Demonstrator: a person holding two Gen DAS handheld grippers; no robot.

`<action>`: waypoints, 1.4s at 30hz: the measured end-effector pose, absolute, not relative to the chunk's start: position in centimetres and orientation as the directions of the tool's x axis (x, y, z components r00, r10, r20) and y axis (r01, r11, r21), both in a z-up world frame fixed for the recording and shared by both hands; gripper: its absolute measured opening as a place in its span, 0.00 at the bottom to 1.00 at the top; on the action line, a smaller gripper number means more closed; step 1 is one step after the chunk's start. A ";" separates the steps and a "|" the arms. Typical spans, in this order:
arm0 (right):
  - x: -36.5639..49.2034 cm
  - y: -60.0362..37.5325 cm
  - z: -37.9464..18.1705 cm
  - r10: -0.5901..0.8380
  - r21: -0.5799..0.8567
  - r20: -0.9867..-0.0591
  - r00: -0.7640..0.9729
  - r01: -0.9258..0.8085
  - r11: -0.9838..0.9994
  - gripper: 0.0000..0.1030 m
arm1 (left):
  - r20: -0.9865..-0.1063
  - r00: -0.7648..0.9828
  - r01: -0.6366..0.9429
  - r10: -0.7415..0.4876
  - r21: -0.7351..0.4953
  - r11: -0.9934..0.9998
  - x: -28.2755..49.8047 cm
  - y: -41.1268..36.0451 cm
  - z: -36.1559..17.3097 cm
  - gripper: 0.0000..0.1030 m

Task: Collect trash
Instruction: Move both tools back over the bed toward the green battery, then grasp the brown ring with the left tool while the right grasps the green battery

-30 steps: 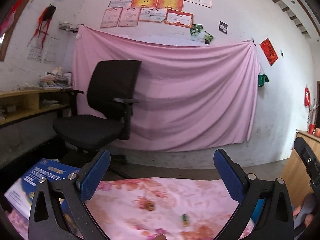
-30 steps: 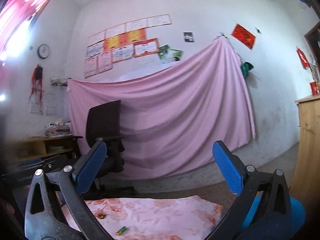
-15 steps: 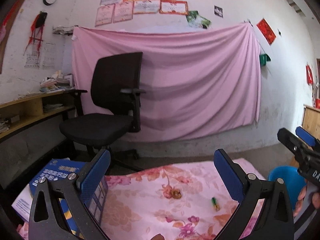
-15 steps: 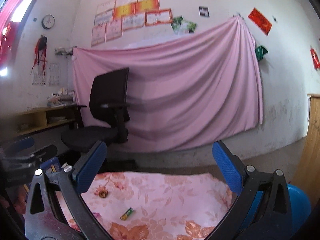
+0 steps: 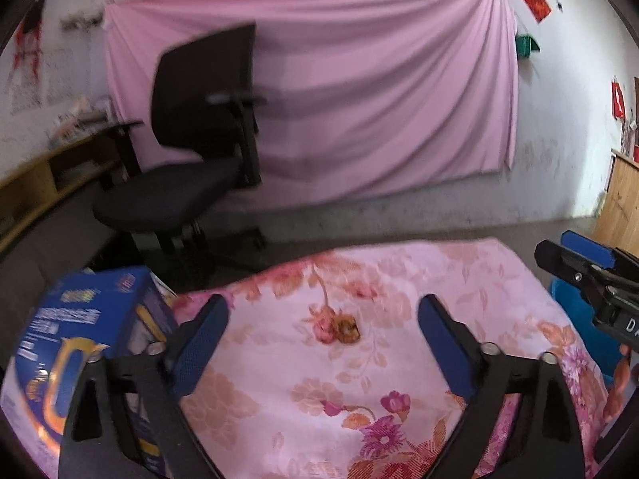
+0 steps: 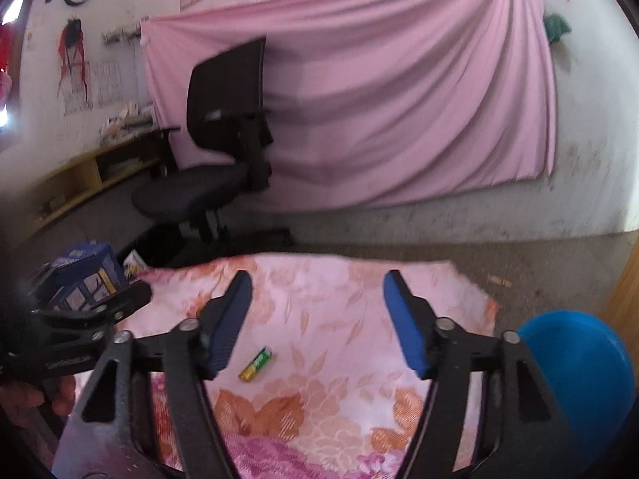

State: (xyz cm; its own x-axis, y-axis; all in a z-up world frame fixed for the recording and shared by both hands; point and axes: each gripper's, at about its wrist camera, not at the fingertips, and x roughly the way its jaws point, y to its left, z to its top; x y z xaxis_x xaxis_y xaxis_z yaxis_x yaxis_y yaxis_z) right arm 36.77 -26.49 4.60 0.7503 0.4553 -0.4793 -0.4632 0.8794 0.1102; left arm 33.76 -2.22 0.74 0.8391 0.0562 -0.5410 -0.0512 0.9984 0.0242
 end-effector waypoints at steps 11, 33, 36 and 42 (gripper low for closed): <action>38.8 -23.6 0.0 0.438 0.124 -0.705 0.557 -0.512 0.850 0.67 | -0.753 0.654 0.003 -0.070 -0.090 0.996 39.5 -1.0 -4.0 0.49; 40.6 -20.1 -2.9 0.445 0.171 -0.815 0.371 -0.580 0.797 0.37 | -0.786 0.593 0.059 -0.174 -0.173 0.983 41.3 -0.5 -5.1 0.26; 39.7 -19.9 -2.6 0.429 0.118 -0.814 0.391 -0.612 0.782 0.37 | -0.779 0.602 0.070 -0.176 -0.168 0.983 40.4 -0.7 -5.0 0.26; 38.4 -21.0 -1.3 0.448 0.086 -0.767 0.460 -0.618 0.781 0.37 | -0.744 0.647 0.076 -0.168 -0.156 0.985 37.9 -1.0 -4.0 0.26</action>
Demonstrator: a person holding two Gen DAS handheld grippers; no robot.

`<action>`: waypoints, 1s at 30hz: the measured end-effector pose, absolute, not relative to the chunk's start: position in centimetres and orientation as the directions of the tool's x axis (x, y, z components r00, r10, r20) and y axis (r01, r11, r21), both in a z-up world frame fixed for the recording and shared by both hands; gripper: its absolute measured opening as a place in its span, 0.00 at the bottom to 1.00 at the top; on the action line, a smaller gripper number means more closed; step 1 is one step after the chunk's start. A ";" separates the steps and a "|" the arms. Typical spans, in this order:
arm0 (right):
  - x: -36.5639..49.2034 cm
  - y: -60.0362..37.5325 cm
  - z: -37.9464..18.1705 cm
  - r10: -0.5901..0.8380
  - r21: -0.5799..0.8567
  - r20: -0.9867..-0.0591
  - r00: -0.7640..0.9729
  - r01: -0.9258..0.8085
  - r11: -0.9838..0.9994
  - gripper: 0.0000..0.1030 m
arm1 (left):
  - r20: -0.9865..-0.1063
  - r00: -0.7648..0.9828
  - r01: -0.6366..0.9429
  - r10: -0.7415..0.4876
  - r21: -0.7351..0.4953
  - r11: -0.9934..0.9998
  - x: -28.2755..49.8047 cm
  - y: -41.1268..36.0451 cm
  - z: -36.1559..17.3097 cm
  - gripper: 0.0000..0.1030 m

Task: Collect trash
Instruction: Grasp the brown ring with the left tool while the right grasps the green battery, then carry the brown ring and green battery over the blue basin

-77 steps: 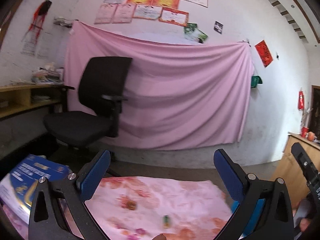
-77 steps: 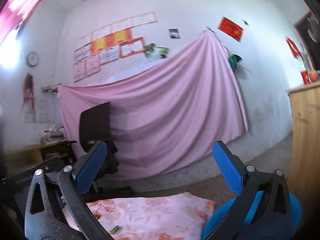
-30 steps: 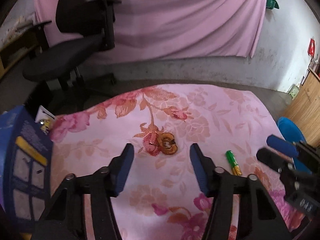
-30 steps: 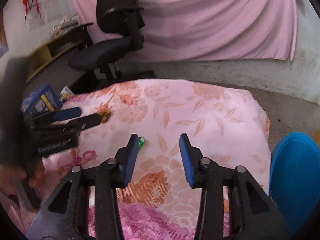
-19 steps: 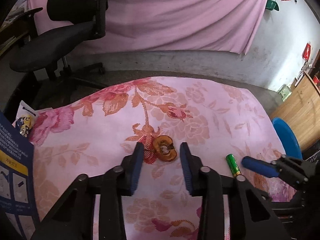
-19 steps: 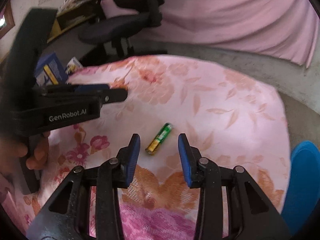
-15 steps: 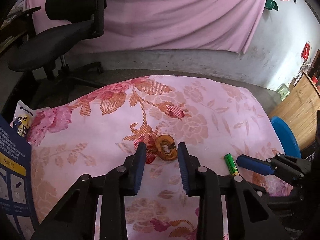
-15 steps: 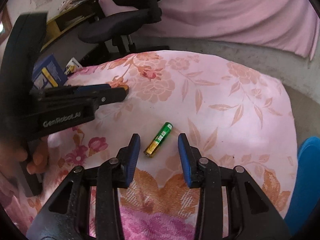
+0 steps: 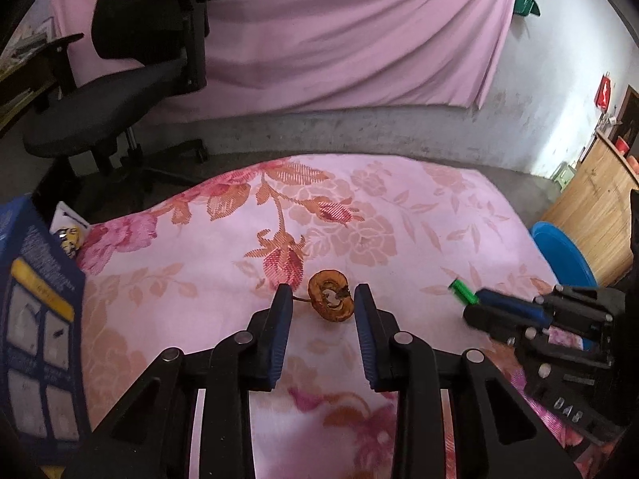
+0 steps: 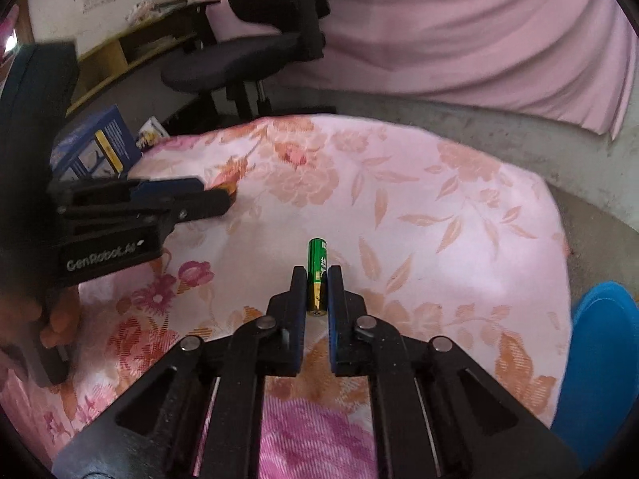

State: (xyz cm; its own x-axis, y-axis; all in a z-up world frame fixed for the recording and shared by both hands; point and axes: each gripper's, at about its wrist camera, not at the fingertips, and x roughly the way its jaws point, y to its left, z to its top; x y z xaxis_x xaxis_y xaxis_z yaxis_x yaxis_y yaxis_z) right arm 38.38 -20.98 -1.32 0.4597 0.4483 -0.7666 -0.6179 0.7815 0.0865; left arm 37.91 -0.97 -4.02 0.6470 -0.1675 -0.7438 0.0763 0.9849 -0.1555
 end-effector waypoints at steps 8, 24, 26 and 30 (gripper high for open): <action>35.0 -24.6 2.9 0.529 0.054 -0.540 0.654 -0.601 0.797 0.37 | -0.577 0.800 0.096 -0.162 -0.143 0.985 33.5 -2.8 -0.3 0.26; 28.8 -34.0 10.9 0.412 0.040 -0.008 0.911 -0.411 0.911 0.37 | -0.154 0.954 0.258 -0.259 -0.023 0.966 28.1 -11.6 10.5 0.26; 28.4 -35.4 11.5 0.374 0.056 0.018 0.927 -0.375 0.925 0.37 | -0.136 0.950 0.283 -0.281 -0.002 0.959 27.7 -13.1 11.1 0.26; 28.1 -37.6 11.8 0.311 0.099 0.019 0.950 -0.311 0.945 0.37 | -0.116 0.942 0.322 -0.316 0.033 0.946 27.5 -16.0 11.5 0.26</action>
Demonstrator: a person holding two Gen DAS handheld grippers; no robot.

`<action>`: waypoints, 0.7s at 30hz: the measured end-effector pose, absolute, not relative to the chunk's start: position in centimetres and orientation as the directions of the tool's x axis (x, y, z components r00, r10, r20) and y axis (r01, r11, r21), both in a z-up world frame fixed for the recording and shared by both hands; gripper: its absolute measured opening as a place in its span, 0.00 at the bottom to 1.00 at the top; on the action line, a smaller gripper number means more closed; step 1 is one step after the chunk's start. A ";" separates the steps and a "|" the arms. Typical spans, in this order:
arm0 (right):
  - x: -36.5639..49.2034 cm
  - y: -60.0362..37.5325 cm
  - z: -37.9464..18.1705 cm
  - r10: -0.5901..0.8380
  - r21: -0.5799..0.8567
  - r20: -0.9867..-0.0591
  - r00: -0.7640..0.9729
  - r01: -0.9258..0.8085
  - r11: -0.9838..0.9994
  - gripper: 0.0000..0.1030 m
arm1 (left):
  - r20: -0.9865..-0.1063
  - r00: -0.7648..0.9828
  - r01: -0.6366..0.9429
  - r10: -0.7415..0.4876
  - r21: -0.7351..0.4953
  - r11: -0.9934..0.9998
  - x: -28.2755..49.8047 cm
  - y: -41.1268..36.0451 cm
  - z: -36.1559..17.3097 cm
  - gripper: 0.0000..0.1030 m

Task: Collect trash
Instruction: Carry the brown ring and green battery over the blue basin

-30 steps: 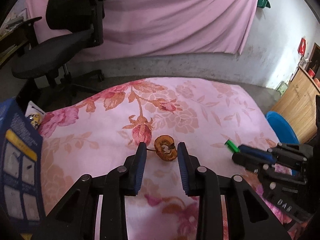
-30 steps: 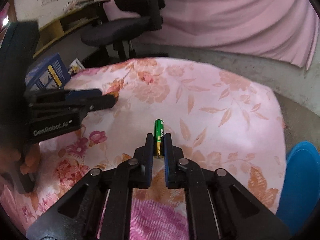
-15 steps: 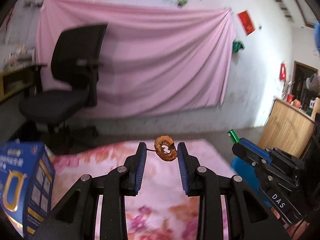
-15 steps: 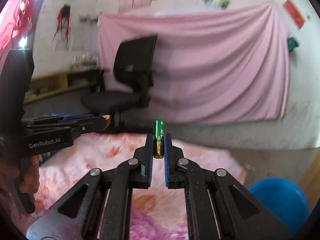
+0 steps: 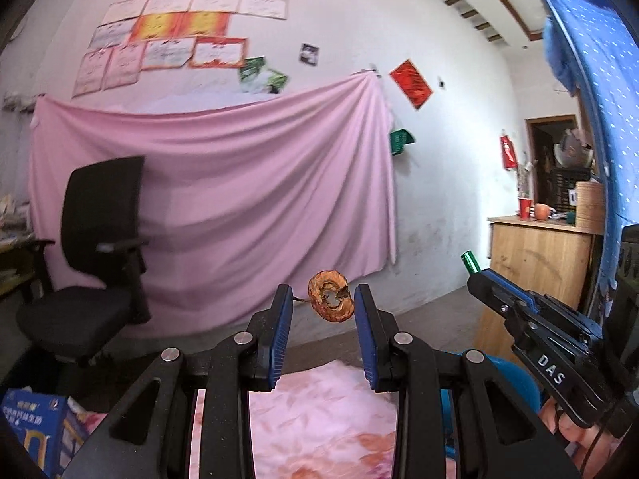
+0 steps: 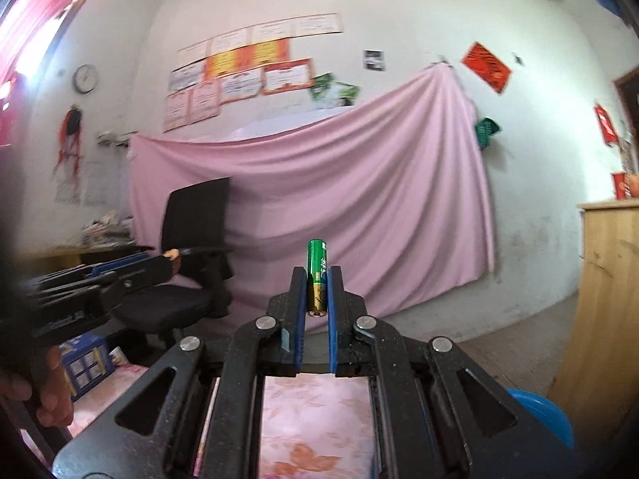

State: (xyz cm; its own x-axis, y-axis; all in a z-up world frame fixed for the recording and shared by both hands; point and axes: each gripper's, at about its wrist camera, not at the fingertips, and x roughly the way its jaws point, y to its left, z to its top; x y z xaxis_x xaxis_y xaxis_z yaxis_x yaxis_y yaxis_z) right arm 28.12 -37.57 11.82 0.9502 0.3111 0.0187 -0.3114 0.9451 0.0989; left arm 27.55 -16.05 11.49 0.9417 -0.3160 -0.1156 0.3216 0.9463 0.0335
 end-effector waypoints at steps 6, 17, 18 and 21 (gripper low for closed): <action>27.5 -41.2 11.7 0.230 0.124 -0.014 0.973 -0.227 0.966 0.37 | -0.131 0.920 0.378 -0.370 0.044 0.925 28.1 -20.5 11.1 0.26; 27.6 -46.2 10.6 0.112 0.149 -0.130 0.985 -0.092 0.985 0.37 | -0.208 0.865 0.470 -0.457 0.021 0.882 29.0 -26.5 8.6 0.26; 27.8 -46.6 10.4 0.104 0.155 -0.147 0.984 -0.081 0.985 0.37 | -0.213 0.860 0.478 -0.463 0.021 0.878 29.2 -26.7 8.4 0.26; 28.3 -47.6 9.6 0.086 0.170 -0.202 0.976 -0.052 0.984 0.37 | -0.238 0.844 0.499 -0.481 0.019 0.866 29.8 -27.6 7.5 0.26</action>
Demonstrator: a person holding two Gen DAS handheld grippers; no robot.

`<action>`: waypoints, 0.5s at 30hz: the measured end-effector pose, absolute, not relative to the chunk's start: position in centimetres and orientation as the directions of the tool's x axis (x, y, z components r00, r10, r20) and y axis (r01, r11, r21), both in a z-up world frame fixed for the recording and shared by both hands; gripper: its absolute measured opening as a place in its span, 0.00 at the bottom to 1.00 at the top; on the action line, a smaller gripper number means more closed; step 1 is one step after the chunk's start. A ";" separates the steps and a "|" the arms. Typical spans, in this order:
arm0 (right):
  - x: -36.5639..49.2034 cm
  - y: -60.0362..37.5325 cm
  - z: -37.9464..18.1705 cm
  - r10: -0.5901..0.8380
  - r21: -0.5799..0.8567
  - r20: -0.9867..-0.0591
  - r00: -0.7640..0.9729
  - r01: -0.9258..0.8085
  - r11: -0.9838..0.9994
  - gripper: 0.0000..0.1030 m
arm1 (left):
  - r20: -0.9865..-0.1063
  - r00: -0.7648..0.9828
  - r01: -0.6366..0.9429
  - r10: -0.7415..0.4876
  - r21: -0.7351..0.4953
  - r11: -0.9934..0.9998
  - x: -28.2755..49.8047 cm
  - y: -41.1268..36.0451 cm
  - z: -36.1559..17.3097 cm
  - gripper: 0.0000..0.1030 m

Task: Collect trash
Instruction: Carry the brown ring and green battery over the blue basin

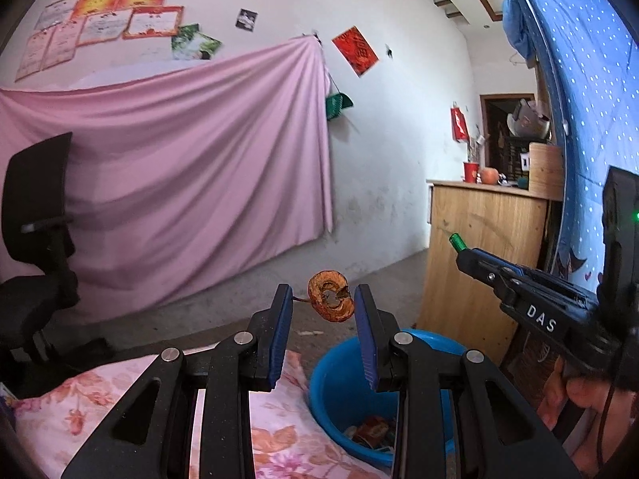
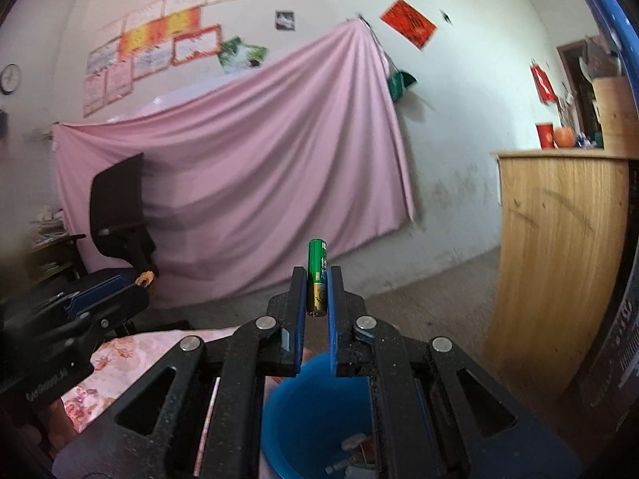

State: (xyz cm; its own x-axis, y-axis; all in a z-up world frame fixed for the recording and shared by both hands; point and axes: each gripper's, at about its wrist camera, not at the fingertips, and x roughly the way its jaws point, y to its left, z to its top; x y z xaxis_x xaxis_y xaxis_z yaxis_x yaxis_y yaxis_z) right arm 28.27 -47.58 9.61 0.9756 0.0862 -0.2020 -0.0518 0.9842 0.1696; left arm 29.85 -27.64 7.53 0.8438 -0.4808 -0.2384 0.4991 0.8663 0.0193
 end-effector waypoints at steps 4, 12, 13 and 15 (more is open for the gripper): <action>29.1 -48.5 8.5 0.065 0.176 -0.292 0.954 -0.014 0.984 0.37 | -0.297 0.812 0.527 -0.503 0.002 0.850 31.0 -28.6 6.4 0.26; 31.2 -50.3 5.2 0.091 0.206 -0.483 0.871 0.012 0.978 0.37 | -0.461 0.704 0.582 -0.540 -0.062 0.811 33.9 -31.1 4.1 0.26; 31.4 -50.5 4.8 0.092 0.205 -0.499 0.862 0.014 0.979 0.37 | -0.478 0.690 0.588 -0.544 -0.069 0.806 34.1 -31.2 3.8 0.26; 31.7 -50.9 4.0 0.090 0.199 -0.529 0.844 0.020 0.980 0.37 | -0.517 0.663 0.590 -0.541 -0.084 0.803 35.0 -31.8 2.9 0.26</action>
